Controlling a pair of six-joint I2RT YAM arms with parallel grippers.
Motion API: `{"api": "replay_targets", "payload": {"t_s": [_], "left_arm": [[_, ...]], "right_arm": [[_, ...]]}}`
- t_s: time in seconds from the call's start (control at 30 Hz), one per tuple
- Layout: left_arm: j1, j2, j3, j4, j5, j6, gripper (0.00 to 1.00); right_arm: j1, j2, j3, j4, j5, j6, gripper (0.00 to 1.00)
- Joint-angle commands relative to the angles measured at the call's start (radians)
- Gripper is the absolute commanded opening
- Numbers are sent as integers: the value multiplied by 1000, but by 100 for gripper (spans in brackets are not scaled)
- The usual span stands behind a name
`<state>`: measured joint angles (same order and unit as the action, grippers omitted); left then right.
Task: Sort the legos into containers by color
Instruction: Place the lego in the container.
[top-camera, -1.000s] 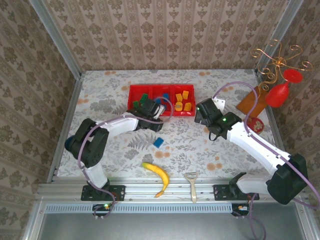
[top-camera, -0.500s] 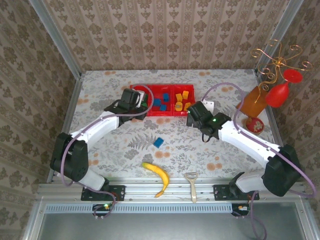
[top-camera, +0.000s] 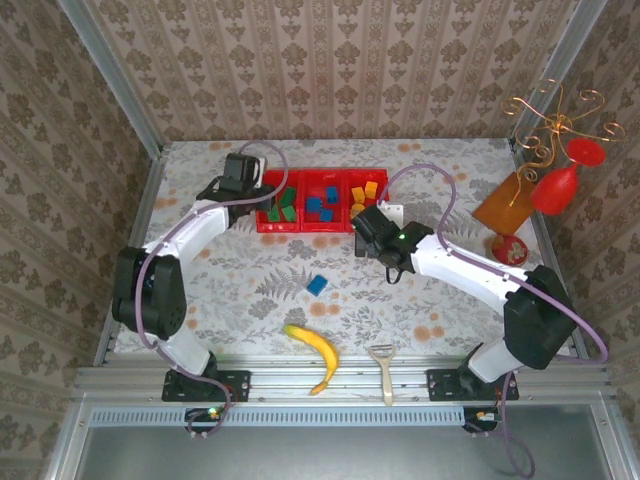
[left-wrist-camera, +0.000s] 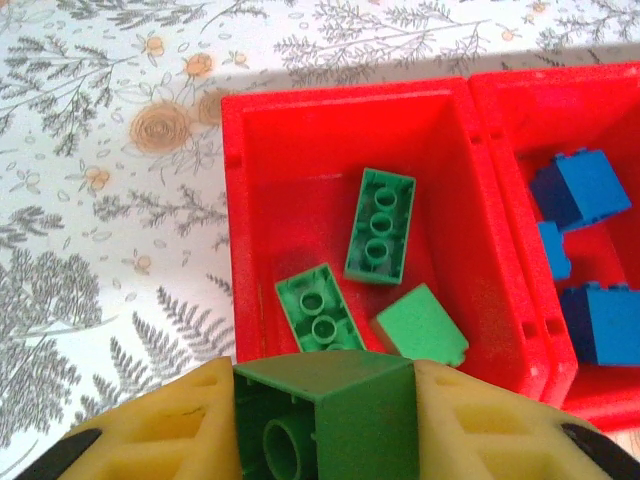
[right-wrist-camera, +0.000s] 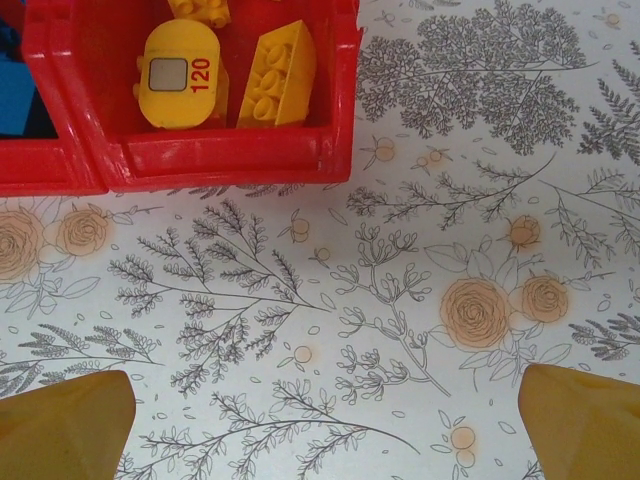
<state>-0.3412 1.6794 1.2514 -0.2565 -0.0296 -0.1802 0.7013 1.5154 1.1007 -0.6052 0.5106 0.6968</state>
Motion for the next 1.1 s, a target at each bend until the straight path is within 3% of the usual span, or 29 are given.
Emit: {"api": "replay_targets", "payload": {"t_s": [0.0, 0.6, 1.07], "left_arm": [[17, 54, 63, 14, 14, 10, 30], [8, 225, 195, 24, 35, 12, 37], [-9, 244, 221, 27, 36, 8, 55]], "right_arm": [[12, 24, 37, -5, -9, 29, 100], [89, 161, 114, -15, -45, 44, 100], [142, 242, 158, -7, -84, 61, 100]]}}
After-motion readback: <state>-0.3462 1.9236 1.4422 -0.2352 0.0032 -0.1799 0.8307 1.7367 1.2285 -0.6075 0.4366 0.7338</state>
